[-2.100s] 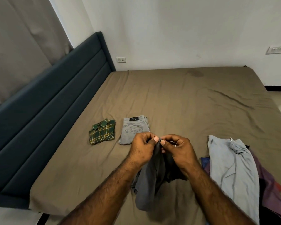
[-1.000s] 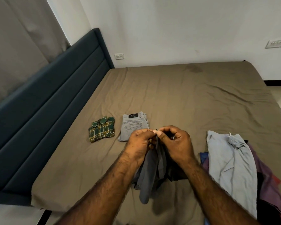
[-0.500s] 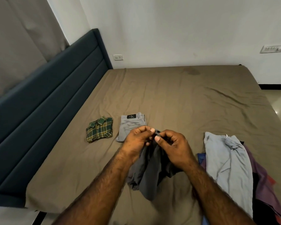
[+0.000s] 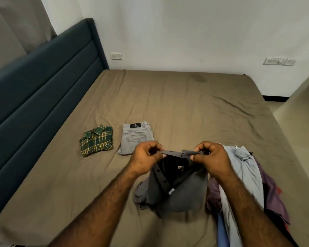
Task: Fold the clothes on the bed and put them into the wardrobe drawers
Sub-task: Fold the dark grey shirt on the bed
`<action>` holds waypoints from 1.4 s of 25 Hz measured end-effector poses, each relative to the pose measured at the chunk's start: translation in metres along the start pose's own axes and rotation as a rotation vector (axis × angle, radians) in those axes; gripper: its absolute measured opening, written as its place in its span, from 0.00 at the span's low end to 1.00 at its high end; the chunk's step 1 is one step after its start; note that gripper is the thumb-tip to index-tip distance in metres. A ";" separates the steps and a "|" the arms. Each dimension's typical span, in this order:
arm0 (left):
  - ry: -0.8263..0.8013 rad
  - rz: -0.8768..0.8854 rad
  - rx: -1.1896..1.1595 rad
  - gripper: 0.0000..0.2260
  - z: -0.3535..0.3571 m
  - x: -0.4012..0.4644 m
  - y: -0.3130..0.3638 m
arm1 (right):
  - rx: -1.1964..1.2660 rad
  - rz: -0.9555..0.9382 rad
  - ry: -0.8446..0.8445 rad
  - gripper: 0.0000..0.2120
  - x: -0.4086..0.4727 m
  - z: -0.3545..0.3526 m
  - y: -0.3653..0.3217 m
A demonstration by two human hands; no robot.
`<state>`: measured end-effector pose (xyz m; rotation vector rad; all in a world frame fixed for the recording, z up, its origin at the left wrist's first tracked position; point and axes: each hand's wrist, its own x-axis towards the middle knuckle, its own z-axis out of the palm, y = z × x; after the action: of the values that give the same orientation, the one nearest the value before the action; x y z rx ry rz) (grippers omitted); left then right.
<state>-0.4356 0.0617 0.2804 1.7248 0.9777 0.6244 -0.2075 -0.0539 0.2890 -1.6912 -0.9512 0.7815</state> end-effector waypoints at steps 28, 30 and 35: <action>-0.314 0.133 0.032 0.07 -0.165 -0.021 -0.020 | -0.431 -0.146 -0.710 0.08 0.021 0.183 -0.019; -0.159 0.049 0.193 0.07 -0.162 -0.014 -0.016 | -0.332 -0.199 -0.591 0.08 0.028 0.172 -0.014; 0.042 -0.041 0.769 0.04 -0.132 0.006 0.014 | -0.132 -0.135 -0.486 0.06 0.041 0.119 -0.014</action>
<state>-0.5314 0.1326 0.3401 2.3491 1.3926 0.2582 -0.2915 0.0382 0.2659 -1.5554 -1.4612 1.0836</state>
